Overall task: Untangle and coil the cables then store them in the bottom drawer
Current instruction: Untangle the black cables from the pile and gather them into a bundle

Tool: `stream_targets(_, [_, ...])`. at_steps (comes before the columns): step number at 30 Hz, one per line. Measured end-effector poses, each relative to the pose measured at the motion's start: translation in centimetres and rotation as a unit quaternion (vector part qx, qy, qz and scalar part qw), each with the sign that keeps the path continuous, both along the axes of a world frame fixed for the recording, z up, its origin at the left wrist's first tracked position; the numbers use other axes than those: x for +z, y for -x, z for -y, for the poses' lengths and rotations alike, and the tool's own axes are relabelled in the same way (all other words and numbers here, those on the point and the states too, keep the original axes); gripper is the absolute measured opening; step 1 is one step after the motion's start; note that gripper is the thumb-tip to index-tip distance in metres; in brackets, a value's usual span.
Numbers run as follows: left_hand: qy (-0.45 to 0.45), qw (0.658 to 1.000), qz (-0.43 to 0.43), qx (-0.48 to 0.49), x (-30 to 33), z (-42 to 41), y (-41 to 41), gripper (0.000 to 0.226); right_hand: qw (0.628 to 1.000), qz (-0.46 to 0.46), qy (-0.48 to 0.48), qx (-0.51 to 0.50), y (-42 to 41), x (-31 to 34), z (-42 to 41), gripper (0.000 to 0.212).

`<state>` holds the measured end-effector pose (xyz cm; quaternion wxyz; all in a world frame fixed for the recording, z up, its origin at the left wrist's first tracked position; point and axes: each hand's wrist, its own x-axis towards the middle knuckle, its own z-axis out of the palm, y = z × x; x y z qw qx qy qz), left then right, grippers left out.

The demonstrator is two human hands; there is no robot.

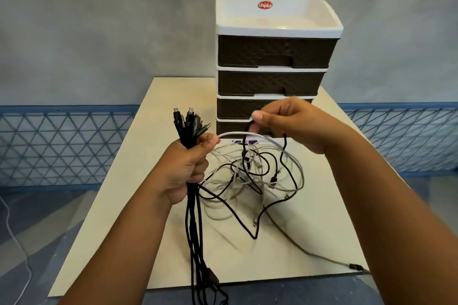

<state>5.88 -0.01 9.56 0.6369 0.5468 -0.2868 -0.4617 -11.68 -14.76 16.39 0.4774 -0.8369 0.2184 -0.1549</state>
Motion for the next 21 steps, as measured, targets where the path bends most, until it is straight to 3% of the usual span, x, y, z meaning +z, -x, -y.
stream_targets(4, [-0.002,1.000,0.001,0.000,-0.1,0.3,0.0,0.023,0.992,0.128,0.002,-0.010,0.4,0.5,0.7,0.036])
stream_targets(10, [-0.011,1.000,0.005,-0.003,-0.4,0.6,0.0,0.020,0.939,0.324,-0.116,-0.020,0.8,3.4,1.6,0.027])
stream_targets(14, [-0.017,1.000,0.005,-0.002,-0.5,0.7,-0.1,0.007,0.938,0.324,-0.089,-0.082,1.9,4.4,2.8,0.029])
stream_targets(17, [-0.020,1.000,-0.002,0.004,-0.4,0.5,-0.2,0.010,0.932,0.329,-0.087,-0.121,3.2,4.0,3.3,0.027])
stream_targets(21, [-0.015,1.000,-0.010,0.019,-0.1,0.1,0.0,0.026,0.944,0.197,-0.016,-0.263,5.1,1.4,4.5,0.027])
